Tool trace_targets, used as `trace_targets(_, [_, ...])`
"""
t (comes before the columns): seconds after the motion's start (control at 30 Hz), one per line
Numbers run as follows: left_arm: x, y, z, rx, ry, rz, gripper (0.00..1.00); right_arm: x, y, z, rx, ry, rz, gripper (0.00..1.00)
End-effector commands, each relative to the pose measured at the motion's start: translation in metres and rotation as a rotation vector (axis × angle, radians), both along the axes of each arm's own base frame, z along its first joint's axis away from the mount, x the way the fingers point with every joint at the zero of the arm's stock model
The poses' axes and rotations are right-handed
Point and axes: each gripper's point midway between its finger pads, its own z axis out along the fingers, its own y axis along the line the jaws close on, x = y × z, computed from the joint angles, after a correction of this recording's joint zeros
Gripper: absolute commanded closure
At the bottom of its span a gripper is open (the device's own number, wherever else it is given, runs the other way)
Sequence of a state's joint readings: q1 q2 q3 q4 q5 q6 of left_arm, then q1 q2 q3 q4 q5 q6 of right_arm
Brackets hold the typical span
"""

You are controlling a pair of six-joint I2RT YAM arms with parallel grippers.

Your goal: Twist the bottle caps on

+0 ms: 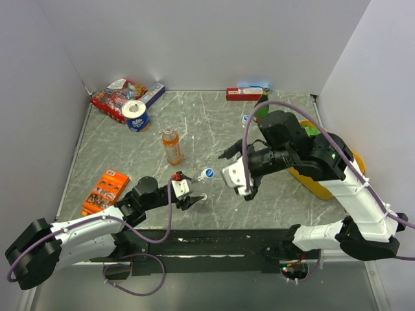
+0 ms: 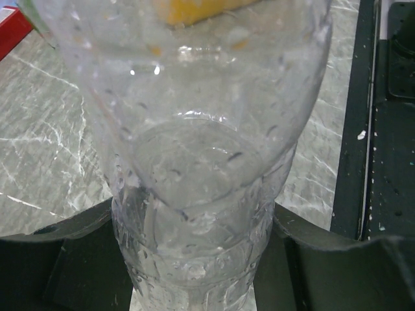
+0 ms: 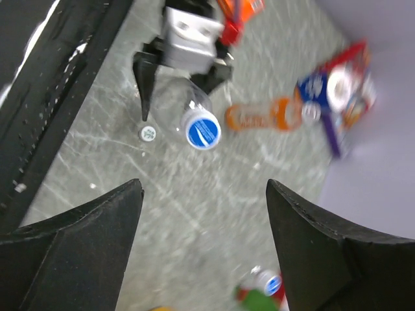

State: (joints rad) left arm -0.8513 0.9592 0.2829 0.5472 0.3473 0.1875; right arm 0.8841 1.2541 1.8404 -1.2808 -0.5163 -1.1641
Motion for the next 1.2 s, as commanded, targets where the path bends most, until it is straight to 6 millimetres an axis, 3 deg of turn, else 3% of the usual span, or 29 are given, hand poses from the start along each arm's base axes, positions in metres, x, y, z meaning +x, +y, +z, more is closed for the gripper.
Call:
trace_targets(0.0, [-0.003, -0.009, 0.023, -0.016, -0.066, -0.066, 0.99, -0.019, 0.009, -0.013, -0.038, -0.111, 0.236, 0.21])
trace_targets(0.17, [-0.004, -0.011, 0.025, -0.008, -0.092, -0.087, 0.99, -0.02, 0.017, -0.032, -0.077, -0.104, 0.275, 0.26])
trace_targets(0.47, [-0.005, -0.013, 0.029, 0.006, -0.12, -0.117, 0.99, -0.015, 0.034, -0.035, -0.067, -0.103, 0.293, 0.32])
trace_targets(0.83, [-0.007, -0.013, 0.034, -0.009, -0.125, -0.118, 0.99, -0.012, 0.038, -0.046, -0.104, -0.11, 0.314, 0.42])
trace_targets(1.17, [-0.007, -0.013, 0.038, -0.022, -0.133, -0.119, 0.99, -0.007, 0.039, -0.056, -0.133, -0.121, 0.32, 0.46])
